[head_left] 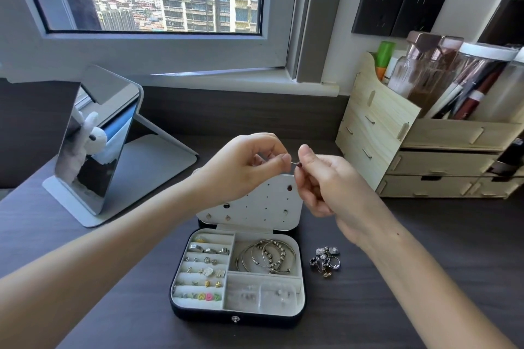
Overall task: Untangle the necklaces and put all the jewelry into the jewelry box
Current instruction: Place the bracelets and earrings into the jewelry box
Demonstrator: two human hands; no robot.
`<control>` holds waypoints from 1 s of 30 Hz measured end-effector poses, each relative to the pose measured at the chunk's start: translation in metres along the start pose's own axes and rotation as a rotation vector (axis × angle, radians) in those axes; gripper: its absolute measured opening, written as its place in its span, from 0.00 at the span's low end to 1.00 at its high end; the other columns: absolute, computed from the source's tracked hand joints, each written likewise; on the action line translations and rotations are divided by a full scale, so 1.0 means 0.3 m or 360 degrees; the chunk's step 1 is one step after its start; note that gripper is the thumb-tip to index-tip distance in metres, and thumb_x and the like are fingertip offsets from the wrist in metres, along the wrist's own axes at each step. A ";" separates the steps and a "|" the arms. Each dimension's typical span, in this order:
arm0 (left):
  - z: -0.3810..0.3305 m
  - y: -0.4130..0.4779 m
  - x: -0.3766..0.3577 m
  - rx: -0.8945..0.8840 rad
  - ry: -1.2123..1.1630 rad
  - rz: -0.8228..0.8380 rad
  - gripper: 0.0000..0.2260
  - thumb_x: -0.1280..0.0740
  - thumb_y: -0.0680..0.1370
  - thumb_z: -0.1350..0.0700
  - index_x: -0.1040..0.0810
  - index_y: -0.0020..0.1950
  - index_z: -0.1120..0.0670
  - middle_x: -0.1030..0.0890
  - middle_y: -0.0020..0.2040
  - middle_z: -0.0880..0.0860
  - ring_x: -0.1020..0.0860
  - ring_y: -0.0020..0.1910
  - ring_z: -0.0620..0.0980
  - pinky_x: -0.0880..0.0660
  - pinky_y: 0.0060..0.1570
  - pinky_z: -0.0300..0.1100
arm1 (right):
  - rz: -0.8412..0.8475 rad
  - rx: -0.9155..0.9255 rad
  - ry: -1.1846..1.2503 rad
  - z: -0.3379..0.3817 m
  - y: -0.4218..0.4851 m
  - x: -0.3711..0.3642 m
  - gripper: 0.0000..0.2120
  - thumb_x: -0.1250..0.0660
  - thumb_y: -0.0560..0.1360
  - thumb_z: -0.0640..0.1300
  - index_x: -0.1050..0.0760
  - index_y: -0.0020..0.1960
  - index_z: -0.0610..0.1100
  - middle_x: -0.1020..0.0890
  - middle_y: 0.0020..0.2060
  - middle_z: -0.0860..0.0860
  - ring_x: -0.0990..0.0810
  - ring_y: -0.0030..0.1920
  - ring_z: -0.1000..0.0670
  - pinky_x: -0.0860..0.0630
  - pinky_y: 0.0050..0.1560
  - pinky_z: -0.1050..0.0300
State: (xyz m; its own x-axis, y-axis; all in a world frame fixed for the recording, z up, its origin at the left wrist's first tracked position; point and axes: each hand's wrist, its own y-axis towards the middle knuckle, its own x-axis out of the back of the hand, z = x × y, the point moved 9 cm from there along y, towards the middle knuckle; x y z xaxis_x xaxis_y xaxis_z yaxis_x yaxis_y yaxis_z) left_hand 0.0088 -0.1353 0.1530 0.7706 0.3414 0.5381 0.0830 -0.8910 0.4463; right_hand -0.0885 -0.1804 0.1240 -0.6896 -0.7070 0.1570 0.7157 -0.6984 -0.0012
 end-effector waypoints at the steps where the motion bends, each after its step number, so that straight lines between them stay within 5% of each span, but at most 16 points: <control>1: -0.001 -0.001 0.001 -0.0006 -0.0004 -0.0003 0.11 0.35 0.75 0.49 0.20 0.42 0.56 0.21 0.41 0.55 0.22 0.41 0.57 0.25 0.43 0.55 | 0.0003 0.0040 -0.0001 0.005 -0.001 -0.001 0.21 0.44 0.81 0.50 0.33 0.33 0.42 0.34 0.21 0.48 0.41 0.21 0.54 0.45 0.20 0.66; 6: -0.006 -0.003 0.003 -0.0010 -0.0023 -0.0001 0.15 0.38 0.73 0.44 0.21 0.42 0.54 0.22 0.41 0.55 0.24 0.39 0.63 0.26 0.38 0.60 | -0.0042 0.0209 0.0063 0.025 -0.010 0.018 0.10 0.36 0.78 0.41 0.28 0.38 0.41 0.29 0.26 0.49 0.35 0.24 0.56 0.38 0.24 0.66; 15: 0.010 -0.004 0.003 0.0091 -0.0107 0.0004 0.11 0.36 0.72 0.42 0.20 0.39 0.47 0.20 0.41 0.53 0.22 0.43 0.64 0.25 0.44 0.63 | -0.0133 0.0640 -0.0174 0.077 -0.030 0.037 0.05 0.32 0.74 0.35 0.28 0.43 0.39 0.22 0.30 0.50 0.23 0.30 0.53 0.27 0.32 0.61; 19: 0.012 0.001 -0.001 0.0100 -0.0143 0.0010 0.11 0.36 0.71 0.43 0.20 0.39 0.49 0.21 0.41 0.56 0.23 0.42 0.65 0.26 0.44 0.64 | -0.0124 0.0549 -0.0069 0.064 -0.033 0.037 0.06 0.32 0.74 0.38 0.28 0.47 0.36 0.21 0.31 0.45 0.22 0.30 0.48 0.26 0.30 0.56; 24: 0.014 0.005 -0.003 0.0087 -0.0139 -0.0019 0.10 0.35 0.71 0.44 0.21 0.38 0.48 0.22 0.41 0.56 0.24 0.41 0.63 0.25 0.44 0.60 | -0.0089 0.0168 -0.0010 0.007 -0.017 0.016 0.20 0.43 0.79 0.53 0.30 0.35 0.40 0.25 0.23 0.47 0.31 0.22 0.51 0.38 0.22 0.61; 30: 0.023 0.002 0.002 0.0112 -0.0187 -0.0045 0.11 0.35 0.70 0.45 0.20 0.38 0.51 0.21 0.41 0.56 0.23 0.42 0.64 0.25 0.44 0.63 | -0.0060 0.0254 0.0038 0.015 -0.015 0.003 0.12 0.39 0.79 0.44 0.28 0.37 0.42 0.27 0.27 0.49 0.33 0.26 0.54 0.36 0.27 0.64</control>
State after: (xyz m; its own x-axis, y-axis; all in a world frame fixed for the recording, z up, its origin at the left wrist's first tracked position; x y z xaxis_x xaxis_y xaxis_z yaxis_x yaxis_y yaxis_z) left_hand 0.0137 -0.1377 0.1487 0.8358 0.3326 0.4368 0.1463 -0.9018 0.4067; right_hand -0.0919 -0.1774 0.1284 -0.7174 -0.6844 0.1303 0.6964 -0.6992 0.1617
